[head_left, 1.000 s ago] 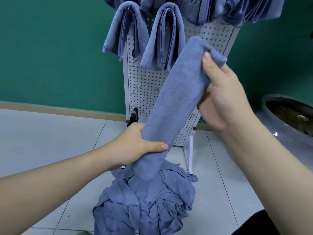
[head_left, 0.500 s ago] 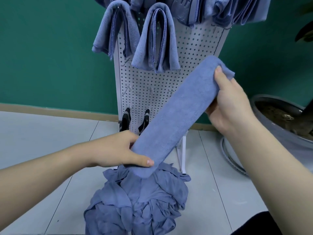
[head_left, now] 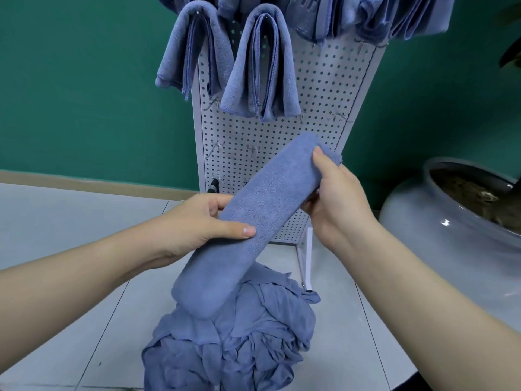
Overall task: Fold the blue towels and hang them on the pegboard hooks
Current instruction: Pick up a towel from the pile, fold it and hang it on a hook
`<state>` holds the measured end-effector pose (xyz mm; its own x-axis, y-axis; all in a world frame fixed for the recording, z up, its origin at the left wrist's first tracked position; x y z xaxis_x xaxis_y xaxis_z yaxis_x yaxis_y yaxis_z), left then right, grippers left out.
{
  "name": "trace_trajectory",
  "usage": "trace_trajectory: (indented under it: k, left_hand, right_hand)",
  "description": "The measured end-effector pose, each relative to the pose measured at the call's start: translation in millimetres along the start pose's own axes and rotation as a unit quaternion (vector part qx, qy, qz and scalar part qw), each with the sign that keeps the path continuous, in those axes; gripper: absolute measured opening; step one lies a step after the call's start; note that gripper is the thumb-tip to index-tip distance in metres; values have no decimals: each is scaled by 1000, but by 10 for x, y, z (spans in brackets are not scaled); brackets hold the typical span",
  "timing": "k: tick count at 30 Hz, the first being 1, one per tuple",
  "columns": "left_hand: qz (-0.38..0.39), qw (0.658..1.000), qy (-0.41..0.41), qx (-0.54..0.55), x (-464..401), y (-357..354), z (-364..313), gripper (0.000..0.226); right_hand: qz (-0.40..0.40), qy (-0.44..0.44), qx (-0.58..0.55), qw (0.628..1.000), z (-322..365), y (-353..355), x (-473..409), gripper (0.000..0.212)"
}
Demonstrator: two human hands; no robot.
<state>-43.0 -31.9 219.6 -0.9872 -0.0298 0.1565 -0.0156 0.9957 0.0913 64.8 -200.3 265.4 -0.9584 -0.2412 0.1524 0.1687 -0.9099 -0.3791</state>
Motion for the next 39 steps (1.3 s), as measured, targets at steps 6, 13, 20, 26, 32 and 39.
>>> trace_trajectory:
  k: [6,13,20,26,32,39]
  left_hand:
    - [-1,1000,8,11,112,76,-70,37]
    - [-37,999,-8,2,187,155,-198,35]
    - [12,999,-15,35,246,144,-274,38]
    - [-79,996,-10,40,247,133,-331,40]
    - [-291,930,-156,-164,284,174,-344,29]
    - [-267,865,-232,-356,391,-193,-333,41]
  right_hand:
    - [-42,-65,90,993,-202,161,-215,21]
    - [217,239,437,840,-218,95,52,78]
    - [273,353,462,766,-460,24,180,83]
    - [202,361,407,815,-364,-56,307,65]
    - [131,345,421,829,-239,-124,354,62]
    - [64,294,396,867,-132,-137,251,42]
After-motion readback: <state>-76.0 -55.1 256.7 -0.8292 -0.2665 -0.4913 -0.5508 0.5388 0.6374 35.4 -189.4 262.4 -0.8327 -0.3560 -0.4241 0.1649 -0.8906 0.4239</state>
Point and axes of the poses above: each hand's wrist, its own x-axis away from the middle knuckle, its own y-axis out of the back of the hand, z = x × y, the point moved 2 cm from there along -x, towards the middle knuckle, and after that the axes turned 3 degrees about -x, right-handed, at the moved point
